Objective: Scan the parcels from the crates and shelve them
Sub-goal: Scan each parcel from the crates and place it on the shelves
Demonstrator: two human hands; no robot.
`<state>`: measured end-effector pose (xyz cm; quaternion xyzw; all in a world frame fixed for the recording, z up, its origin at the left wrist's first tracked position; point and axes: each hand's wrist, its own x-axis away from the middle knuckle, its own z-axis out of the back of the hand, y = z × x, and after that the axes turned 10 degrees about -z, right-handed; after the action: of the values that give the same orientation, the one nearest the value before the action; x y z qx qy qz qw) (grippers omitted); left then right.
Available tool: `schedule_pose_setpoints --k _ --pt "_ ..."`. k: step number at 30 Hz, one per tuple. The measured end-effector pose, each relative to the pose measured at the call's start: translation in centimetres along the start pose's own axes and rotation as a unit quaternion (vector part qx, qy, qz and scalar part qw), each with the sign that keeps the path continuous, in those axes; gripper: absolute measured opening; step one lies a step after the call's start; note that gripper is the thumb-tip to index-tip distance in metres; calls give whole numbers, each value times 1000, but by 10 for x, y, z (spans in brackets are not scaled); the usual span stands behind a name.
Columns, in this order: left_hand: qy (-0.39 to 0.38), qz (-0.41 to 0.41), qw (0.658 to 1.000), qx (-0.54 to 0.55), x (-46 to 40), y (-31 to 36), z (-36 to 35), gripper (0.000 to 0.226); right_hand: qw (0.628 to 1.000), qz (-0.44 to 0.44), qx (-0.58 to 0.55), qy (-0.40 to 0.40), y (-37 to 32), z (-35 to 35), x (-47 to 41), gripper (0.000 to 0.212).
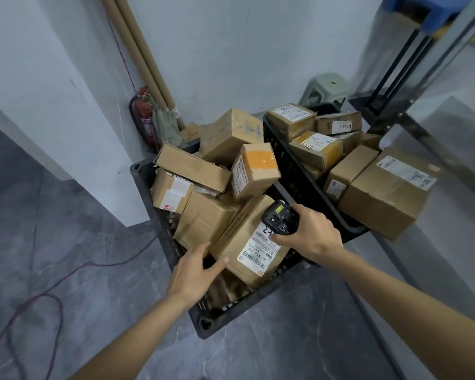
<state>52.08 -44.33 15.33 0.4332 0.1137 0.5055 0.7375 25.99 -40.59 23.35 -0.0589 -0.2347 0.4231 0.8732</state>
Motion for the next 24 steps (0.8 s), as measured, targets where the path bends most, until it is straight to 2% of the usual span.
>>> schedule_pose_setpoints --k 4,7,13,24 --pt "-14 25 999 15 -4 -2 -17 84 1000 5 -9 -13 1 -15 -13 80" --pt "-27 22 998 45 -8 -3 -27 79 1000 8 -14 -10 4 -21 -18 76" --pt "13 46 996 75 -8 -6 -31 67 999 4 -34 -12 10 -24 -21 82" --pt "99 38 980 170 24 18 -16 60 993 43 -110 32 12 9 21 71"
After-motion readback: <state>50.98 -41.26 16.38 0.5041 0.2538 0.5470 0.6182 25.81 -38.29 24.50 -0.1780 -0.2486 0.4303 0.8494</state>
